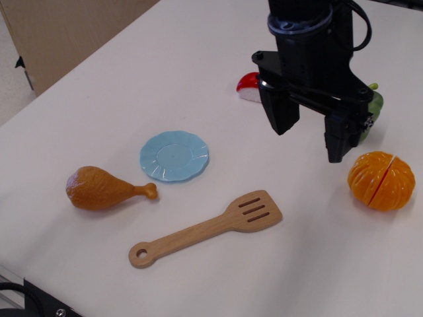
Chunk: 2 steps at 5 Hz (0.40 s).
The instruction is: Put sushi on plate
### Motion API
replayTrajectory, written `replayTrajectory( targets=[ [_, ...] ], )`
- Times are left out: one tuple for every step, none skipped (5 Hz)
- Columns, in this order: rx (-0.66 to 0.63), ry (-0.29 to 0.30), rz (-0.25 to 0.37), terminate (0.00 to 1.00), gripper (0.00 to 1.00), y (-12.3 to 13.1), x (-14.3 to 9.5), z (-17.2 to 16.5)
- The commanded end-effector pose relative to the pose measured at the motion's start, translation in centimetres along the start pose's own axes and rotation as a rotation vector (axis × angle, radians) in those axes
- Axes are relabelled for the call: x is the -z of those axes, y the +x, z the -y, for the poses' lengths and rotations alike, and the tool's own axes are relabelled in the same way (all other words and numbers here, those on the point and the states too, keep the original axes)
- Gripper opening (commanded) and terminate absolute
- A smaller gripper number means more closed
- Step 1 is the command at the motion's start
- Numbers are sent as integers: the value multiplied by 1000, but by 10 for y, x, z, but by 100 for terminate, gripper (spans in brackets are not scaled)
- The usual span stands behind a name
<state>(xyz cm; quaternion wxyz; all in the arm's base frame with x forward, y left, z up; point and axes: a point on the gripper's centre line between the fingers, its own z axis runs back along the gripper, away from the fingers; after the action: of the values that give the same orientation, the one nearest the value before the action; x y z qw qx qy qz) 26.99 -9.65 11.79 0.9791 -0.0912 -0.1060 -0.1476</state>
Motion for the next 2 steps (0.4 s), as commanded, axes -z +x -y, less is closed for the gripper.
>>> replayTrajectory(
  targets=[
    [0, 0, 0, 0, 100, 0, 0, 0],
    [227, 5, -46, 0, 100, 15, 3, -29]
  ],
)
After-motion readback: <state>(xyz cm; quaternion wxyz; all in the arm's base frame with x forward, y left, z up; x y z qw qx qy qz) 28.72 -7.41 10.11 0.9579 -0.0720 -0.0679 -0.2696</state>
